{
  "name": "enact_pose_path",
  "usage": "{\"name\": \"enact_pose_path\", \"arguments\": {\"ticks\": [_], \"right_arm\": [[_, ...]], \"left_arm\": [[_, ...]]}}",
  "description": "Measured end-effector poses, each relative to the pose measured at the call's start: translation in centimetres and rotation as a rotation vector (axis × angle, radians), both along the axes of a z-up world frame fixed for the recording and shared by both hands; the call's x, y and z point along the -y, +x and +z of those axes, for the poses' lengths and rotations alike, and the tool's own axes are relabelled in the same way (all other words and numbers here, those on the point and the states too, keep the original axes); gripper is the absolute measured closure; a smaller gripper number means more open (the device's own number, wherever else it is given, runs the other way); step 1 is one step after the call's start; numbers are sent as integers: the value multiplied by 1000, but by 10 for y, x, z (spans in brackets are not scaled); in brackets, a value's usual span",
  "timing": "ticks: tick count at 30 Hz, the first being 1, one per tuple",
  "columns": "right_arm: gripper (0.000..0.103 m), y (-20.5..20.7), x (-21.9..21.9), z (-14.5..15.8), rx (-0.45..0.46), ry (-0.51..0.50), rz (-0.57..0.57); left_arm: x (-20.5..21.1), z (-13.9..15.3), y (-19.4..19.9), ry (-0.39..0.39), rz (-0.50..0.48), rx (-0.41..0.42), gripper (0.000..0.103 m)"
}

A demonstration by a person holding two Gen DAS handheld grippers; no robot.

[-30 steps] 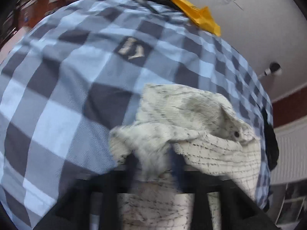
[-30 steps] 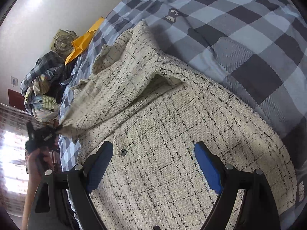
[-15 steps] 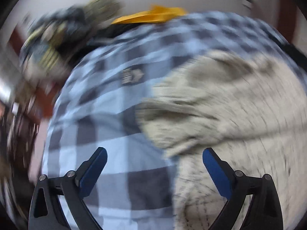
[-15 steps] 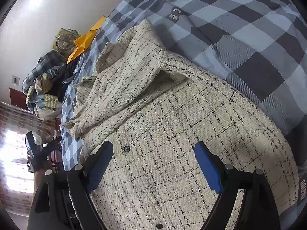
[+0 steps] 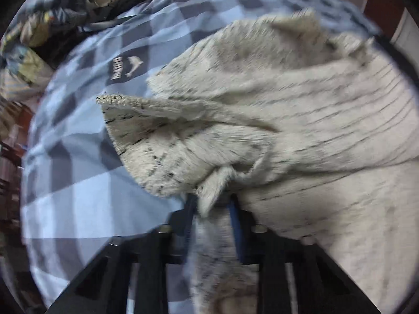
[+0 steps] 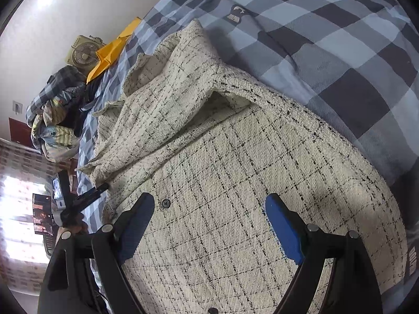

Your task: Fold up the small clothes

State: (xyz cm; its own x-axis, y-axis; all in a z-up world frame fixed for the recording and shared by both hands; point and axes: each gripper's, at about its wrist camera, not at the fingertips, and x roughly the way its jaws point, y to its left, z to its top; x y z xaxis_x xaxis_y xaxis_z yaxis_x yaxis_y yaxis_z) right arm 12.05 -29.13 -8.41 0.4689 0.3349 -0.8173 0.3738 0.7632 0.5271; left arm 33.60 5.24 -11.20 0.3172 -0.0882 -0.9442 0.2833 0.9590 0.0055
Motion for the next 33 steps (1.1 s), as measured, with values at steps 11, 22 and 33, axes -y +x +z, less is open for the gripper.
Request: {"name": "enact_pose_path", "arguments": {"ticks": [11, 22, 33], "right_arm": [[18, -5, 0, 2, 3, 21, -7], [18, -4, -2, 4, 8, 44, -5], [18, -5, 0, 0, -4, 58, -19]], "left_arm": [[-22, 93, -41, -291, 37, -18, 96], [-67, 31, -36, -80, 297, -164, 96], [-8, 59, -48, -179, 202, 8, 95]]}}
